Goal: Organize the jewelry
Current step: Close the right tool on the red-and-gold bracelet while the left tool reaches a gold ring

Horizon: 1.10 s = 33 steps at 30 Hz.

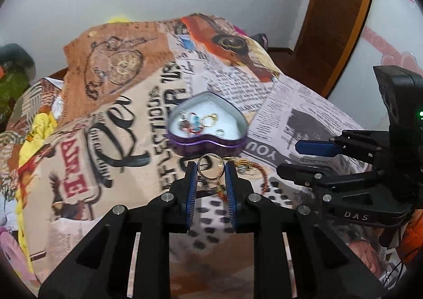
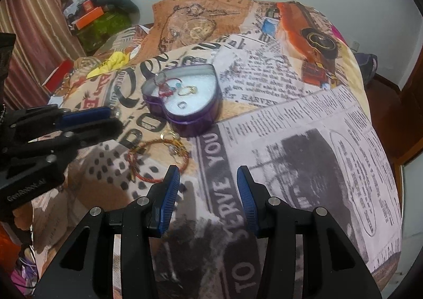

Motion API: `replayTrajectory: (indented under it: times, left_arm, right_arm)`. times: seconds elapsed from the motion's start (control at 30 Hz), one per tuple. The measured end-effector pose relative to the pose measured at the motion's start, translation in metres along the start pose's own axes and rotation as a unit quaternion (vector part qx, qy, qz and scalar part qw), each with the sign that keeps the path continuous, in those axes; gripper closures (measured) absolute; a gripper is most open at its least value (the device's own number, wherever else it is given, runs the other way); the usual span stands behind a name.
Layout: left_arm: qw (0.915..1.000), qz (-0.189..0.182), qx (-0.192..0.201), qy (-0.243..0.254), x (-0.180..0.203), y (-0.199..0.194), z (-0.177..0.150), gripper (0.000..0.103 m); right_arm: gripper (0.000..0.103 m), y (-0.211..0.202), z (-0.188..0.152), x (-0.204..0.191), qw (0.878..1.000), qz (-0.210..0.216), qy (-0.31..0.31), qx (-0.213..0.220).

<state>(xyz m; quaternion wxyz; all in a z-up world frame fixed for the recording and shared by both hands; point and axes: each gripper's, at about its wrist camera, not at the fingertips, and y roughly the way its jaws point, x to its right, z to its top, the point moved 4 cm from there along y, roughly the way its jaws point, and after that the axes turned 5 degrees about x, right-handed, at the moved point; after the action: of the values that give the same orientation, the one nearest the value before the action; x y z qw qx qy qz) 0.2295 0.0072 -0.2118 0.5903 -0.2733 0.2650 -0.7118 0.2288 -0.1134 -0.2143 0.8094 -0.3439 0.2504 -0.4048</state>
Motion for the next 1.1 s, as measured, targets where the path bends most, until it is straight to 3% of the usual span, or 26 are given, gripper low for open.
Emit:
replayTrajectory:
  times: [0.23,0.47,0.6,0.77,1.1]
  left_arm:
    - [0.9997,0.005,0.008,-0.022,-0.018,-0.008,-0.009,0.083]
    - [0.9996,0.007,0.008,-0.026,-0.026,-0.005,-0.016,0.083]
    - [0.9994,0.000,0.006,-0.033,-0.027,-0.001,-0.018,0.083]
    - [0.9994,-0.004,0.007,-0.033,-0.024,-0.001,-0.020,0.083]
    - [0.9995,0.000,0.017,-0.027,-0.020,-0.015,-0.016,0.083]
  right_arm:
    - [0.064,0.014,0.008,-0.020,0.999,-0.007,-0.036,-0.004]
    - [0.079,0.040,0.006,-0.020,0.997,-0.025,-0.065,-0.044]
    - [0.082,0.041,0.005,-0.020,0.997,-0.015,-0.068,-0.042]
    - [0.097,0.043,0.004,-0.021,0.997,0.004,-0.060,-0.044]
    - [0.100,0.019,0.006,-0.033,0.998,0.011,-0.060,-0.023]
